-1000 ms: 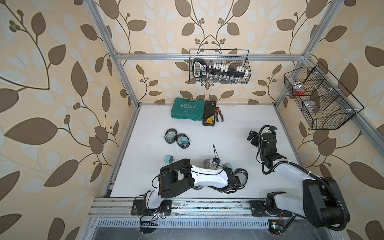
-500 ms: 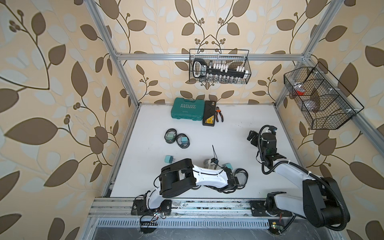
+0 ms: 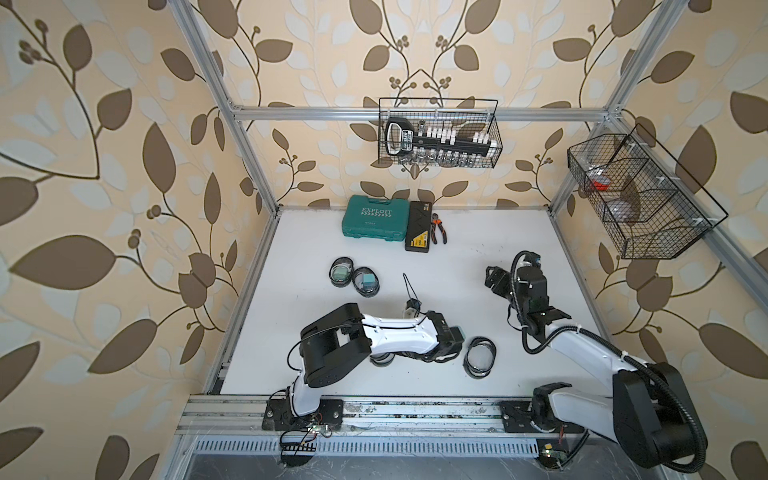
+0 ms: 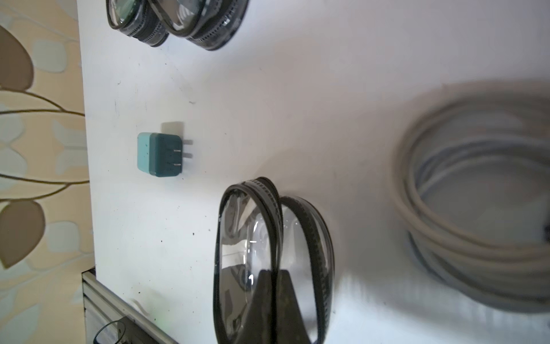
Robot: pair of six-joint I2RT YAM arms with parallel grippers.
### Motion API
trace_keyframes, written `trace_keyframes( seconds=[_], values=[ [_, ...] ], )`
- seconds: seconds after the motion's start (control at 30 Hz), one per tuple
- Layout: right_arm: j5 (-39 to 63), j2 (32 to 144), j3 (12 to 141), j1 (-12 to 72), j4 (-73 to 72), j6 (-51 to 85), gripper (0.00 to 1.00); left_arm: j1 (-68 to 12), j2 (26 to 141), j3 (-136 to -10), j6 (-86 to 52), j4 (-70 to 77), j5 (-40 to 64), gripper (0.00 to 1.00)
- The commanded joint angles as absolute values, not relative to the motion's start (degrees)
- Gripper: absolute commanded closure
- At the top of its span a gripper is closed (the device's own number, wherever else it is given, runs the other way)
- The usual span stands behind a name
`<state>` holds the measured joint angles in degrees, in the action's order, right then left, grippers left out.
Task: Pack away charging kits
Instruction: Open the storage bag at the center of the board, then pick up the charging cable from the center of the board.
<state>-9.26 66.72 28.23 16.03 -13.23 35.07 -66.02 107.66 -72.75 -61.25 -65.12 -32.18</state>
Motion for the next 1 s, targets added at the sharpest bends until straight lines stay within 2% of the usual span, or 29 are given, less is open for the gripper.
trace_keyframes(
  seconds=[0.0, 0.2, 0.4, 0.53, 0.67, 0.97],
  values=[
    [-8.44, 65.4, 29.19, 26.3, -8.92, 37.17, 0.15, -63.07, 99.75, -70.93, -58.92, -63.05, -32.1, 1.0],
    [-10.03, 70.89, 32.73, 41.33, -4.95, 41.79, 0.3, -56.18, 88.06, -62.02, -54.04, -52.25, -29.14, 1.0],
    [-12.77, 74.0, 34.25, 51.11, -4.16, 49.0, 0.38, -54.18, 81.62, -59.66, -49.41, -48.45, -32.17, 1.0],
    [-12.99, 75.79, 34.47, 54.19, -3.04, 57.07, 0.39, -54.05, 80.09, -57.39, -47.98, -46.36, -33.36, 1.0],
    [-13.05, 79.02, 37.7, 55.02, 4.09, 64.29, 0.43, -53.79, 79.61, -56.51, -47.9, -45.82, -33.24, 1.0],
    [-12.45, 84.19, 39.46, 55.1, 5.81, 66.34, 0.45, -53.7, 80.66, -56.45, -47.74, -45.31, -32.89, 1.0]
  ],
)
